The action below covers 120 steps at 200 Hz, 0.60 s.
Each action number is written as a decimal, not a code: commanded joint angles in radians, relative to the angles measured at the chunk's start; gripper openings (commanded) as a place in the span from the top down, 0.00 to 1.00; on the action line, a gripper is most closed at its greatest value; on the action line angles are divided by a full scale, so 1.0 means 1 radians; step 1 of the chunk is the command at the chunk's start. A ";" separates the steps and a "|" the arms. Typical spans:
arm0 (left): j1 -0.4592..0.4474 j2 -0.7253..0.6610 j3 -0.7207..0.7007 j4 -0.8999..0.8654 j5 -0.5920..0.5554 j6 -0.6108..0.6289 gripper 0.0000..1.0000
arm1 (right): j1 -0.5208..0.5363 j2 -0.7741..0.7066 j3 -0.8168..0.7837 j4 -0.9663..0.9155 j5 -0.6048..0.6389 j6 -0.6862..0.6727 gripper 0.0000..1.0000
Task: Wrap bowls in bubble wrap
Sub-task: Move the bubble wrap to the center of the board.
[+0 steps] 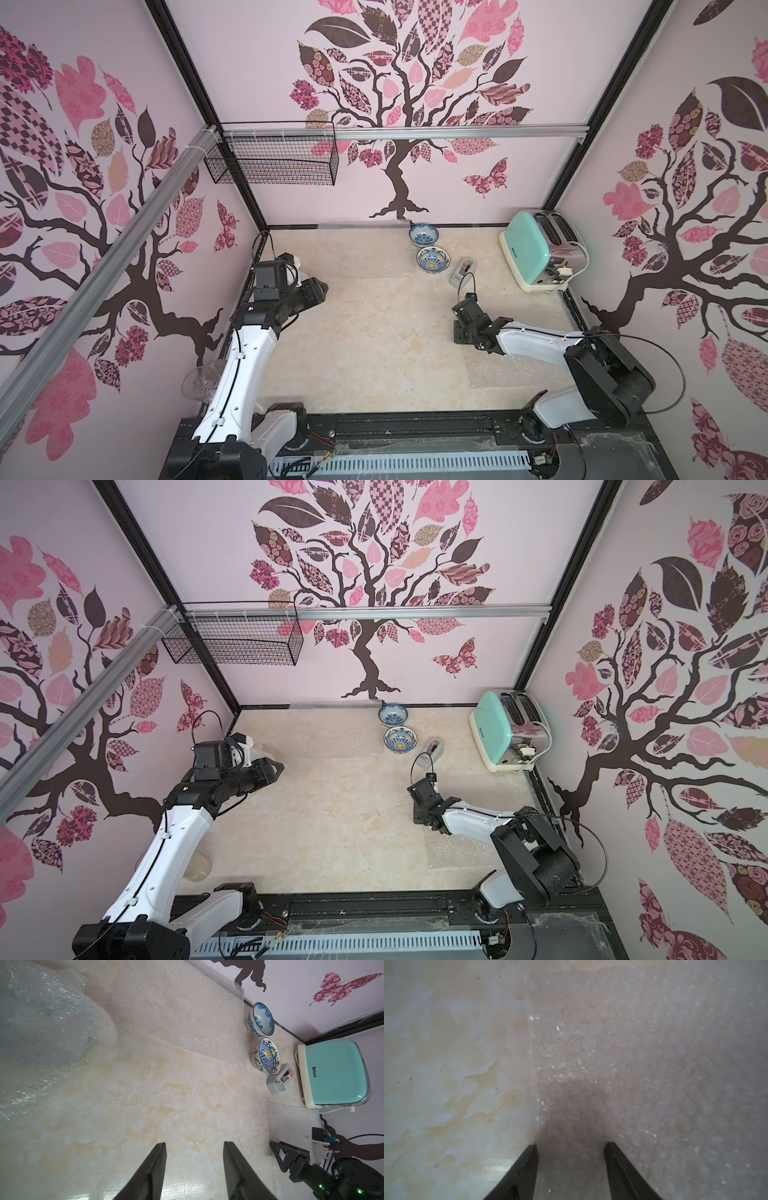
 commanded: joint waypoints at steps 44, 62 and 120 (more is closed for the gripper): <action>-0.004 -0.058 -0.011 0.002 -0.011 0.020 0.50 | 0.210 0.147 0.170 -0.039 -0.136 0.126 0.81; -0.004 -0.061 -0.012 0.003 -0.011 0.019 0.50 | 0.290 0.219 0.274 -0.010 -0.147 0.177 0.82; -0.004 -0.060 -0.019 0.002 -0.014 0.015 0.50 | 0.362 0.444 0.528 0.089 -0.242 0.357 0.77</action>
